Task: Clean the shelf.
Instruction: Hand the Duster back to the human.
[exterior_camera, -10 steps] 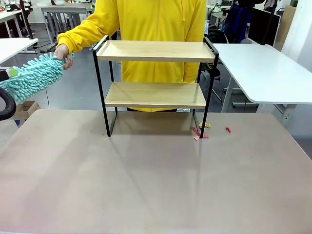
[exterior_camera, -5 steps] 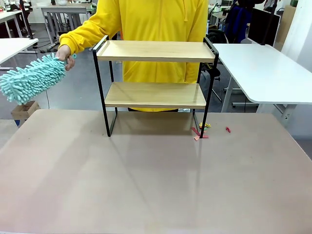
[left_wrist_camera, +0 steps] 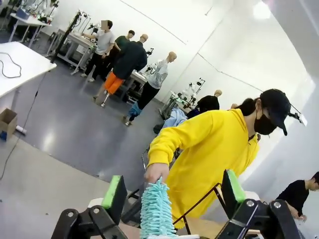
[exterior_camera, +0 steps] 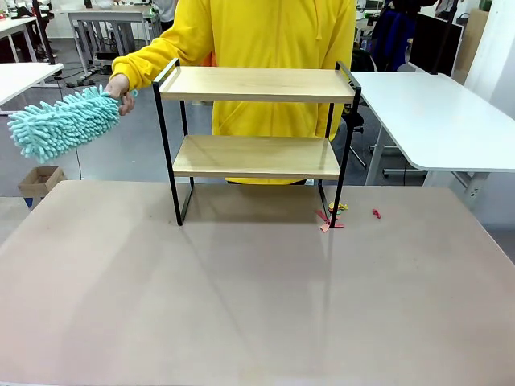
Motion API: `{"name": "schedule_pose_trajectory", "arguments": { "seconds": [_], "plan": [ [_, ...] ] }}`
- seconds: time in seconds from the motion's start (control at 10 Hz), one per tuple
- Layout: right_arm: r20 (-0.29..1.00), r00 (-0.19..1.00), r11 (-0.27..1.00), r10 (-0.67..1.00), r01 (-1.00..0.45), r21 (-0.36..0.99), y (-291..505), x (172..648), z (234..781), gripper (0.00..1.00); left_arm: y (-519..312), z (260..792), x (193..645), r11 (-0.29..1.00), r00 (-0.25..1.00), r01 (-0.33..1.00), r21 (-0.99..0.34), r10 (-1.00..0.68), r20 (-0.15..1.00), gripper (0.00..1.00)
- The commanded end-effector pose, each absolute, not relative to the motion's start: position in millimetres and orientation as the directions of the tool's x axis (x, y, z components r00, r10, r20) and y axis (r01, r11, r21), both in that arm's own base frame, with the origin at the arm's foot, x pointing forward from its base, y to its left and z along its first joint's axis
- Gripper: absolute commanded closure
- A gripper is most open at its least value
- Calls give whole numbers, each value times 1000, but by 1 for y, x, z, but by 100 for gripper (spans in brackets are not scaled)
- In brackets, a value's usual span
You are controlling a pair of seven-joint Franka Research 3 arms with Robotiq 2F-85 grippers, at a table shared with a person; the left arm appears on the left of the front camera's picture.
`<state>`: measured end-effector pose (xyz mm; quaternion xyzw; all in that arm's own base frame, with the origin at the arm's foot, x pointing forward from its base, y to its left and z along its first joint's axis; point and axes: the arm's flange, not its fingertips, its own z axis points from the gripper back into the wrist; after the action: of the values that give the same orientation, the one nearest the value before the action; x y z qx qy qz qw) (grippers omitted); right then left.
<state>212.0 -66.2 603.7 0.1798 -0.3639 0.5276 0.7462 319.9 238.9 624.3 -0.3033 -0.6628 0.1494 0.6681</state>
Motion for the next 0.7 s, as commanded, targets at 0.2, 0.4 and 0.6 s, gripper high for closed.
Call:
{"name": "schedule_pose_trajectory", "arguments": {
  "seconds": [0.2, 0.4, 0.6],
  "plan": [
    [741, 162, 367, 651, -922, -121, -67, 212, 606, 0, 227, 629, 315, 790, 69, 203, -579, 578, 813, 0],
    [741, 162, 367, 651, -922, -121, -67, 212, 606, 0, 227, 629, 315, 790, 69, 203, -579, 578, 813, 0],
    [741, 162, 367, 651, -922, -121, -67, 212, 606, 0, 227, 629, 315, 790, 69, 203, -579, 578, 813, 0]
  ]
}}
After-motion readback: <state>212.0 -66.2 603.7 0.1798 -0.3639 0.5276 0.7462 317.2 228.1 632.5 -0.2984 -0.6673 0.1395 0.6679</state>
